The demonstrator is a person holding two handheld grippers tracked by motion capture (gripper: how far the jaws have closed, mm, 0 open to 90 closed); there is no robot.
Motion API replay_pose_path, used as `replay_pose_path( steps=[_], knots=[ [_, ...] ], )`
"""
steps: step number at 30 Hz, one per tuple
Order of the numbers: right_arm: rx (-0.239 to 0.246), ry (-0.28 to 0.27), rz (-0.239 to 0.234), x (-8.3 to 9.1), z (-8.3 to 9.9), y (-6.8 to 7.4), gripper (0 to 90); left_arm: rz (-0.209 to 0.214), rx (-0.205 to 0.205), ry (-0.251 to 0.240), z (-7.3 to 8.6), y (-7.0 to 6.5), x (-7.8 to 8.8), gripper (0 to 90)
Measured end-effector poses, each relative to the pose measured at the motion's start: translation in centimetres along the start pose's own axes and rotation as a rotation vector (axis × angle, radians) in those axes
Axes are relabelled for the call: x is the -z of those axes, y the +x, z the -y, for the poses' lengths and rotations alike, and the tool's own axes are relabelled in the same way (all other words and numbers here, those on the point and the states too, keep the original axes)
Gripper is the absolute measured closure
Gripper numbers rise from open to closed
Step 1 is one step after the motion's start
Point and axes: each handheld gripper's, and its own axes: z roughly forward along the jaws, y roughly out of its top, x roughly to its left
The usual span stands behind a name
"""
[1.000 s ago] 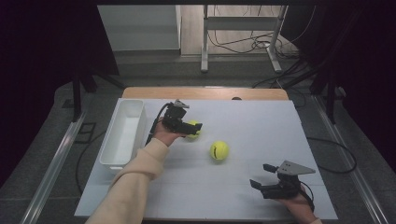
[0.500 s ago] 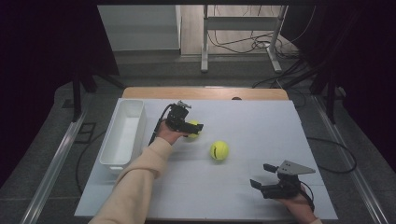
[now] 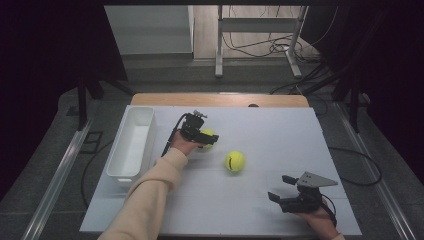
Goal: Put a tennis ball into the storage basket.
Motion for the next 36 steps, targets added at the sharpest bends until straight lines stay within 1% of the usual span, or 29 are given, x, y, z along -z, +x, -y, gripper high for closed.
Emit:
replay_pose_path(
  steps=[4,8,9,11,16,20,21,23,27,31,33,36],
  knots=[
    [0.0,-0.002,0.001,0.0,0.0,0.0,14.5,0.003,-0.005,0.011,0.1,0.0,-0.1,7.6],
    [-0.002,-0.004,0.002,0.1,0.0,0.0,14.5,-0.008,-0.001,0.007,0.1,0.0,-0.2,8.0],
    [-0.001,-0.003,0.002,0.1,0.0,0.0,14.5,-0.005,0.0,0.005,0.2,0.0,-0.2,8.7],
    [0.0,-0.002,0.002,0.0,0.0,0.0,14.5,0.004,-0.001,0.009,0.2,0.0,-0.3,10.8],
    [-0.002,-0.002,0.003,0.1,0.0,0.0,14.5,-0.002,-0.002,0.015,0.3,-0.1,-0.4,15.1],
    [-0.003,0.0,0.004,0.1,0.0,0.0,14.4,-0.009,0.011,0.027,0.4,0.1,-0.3,22.8],
    [-0.003,0.0,0.004,0.1,0.0,0.0,14.4,-0.011,0.015,0.027,0.4,0.2,-0.3,22.8],
    [-0.003,0.0,0.004,0.1,0.0,0.0,14.4,-0.003,0.017,0.03,0.4,0.4,-0.1,27.0],
    [-0.003,0.001,0.005,0.0,0.0,0.0,14.4,0.0,0.014,0.035,0.4,0.4,0.1,28.3],
    [-0.003,0.001,0.006,0.1,0.0,0.0,14.5,-0.001,0.002,0.031,0.4,0.3,0.3,28.9],
    [-0.004,-0.001,0.006,0.1,0.0,0.0,14.5,-0.009,-0.007,0.029,0.4,0.2,0.4,29.3],
    [-0.003,-0.001,0.006,0.1,0.0,-0.1,14.5,-0.001,-0.007,0.028,0.4,0.3,0.6,29.5]
  ],
)
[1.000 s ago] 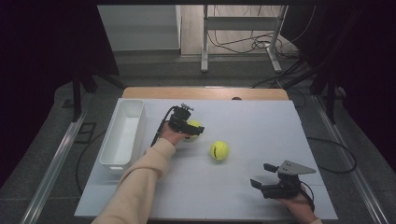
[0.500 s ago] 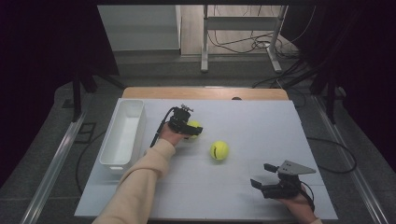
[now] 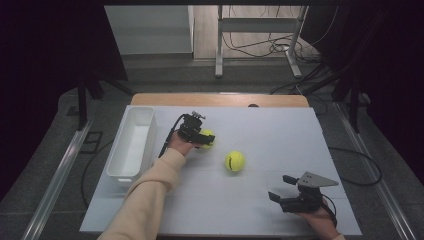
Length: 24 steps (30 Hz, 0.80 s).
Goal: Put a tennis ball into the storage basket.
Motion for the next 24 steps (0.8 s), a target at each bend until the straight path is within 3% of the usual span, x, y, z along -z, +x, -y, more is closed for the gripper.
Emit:
replay_pose_path(
  steps=[5,14,24],
  knots=[
    [0.002,-0.002,0.001,0.0,0.0,0.0,14.5,-0.003,-0.006,0.0,0.0,0.1,0.2,30.2],
    [0.001,-0.001,0.001,0.0,0.0,0.0,14.5,0.01,0.001,-0.035,0.0,0.1,1.5,30.3],
    [0.001,-0.002,0.002,0.0,0.0,0.0,14.5,0.034,-0.019,-0.074,0.1,-0.5,3.1,30.2]
  ],
)
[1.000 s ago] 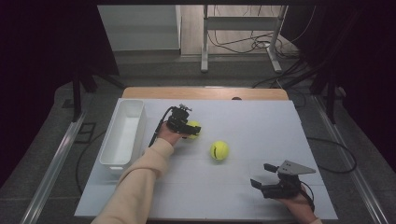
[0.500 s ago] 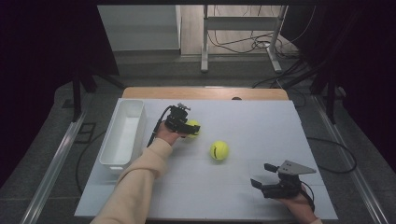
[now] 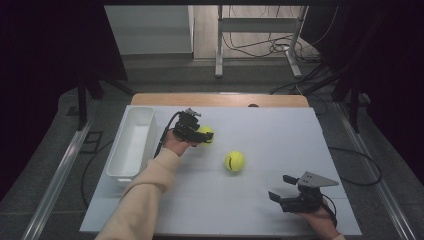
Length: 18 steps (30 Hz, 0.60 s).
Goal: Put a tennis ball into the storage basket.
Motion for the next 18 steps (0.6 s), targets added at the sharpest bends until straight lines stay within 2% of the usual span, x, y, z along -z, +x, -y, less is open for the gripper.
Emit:
replay_pose_path(
  steps=[2,7,18],
  knots=[
    [0.001,0.0,0.0,0.0,0.0,0.0,14.5,0.015,0.0,-0.002,0.1,-0.1,0.2,30.3],
    [0.001,0.003,0.0,0.0,0.0,0.0,14.5,0.013,-0.004,-0.015,0.5,-0.2,0.6,30.3],
    [0.002,0.003,0.002,0.0,0.0,0.0,14.5,0.03,0.021,-0.056,0.7,0.3,1.7,30.2]
  ],
)
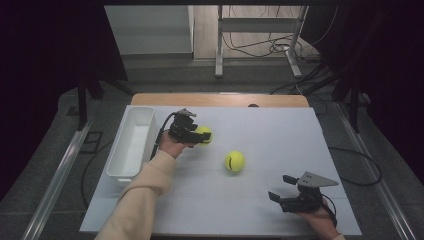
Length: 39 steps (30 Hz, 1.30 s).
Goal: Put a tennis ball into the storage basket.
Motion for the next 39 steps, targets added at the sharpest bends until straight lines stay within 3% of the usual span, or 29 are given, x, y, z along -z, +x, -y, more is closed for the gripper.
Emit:
replay_pose_path(
  steps=[39],
  knots=[
    [-0.006,-0.003,0.008,0.0,0.0,-0.1,14.6,-0.03,-0.032,-0.092,-0.3,-0.6,4.0,30.2]
  ],
)
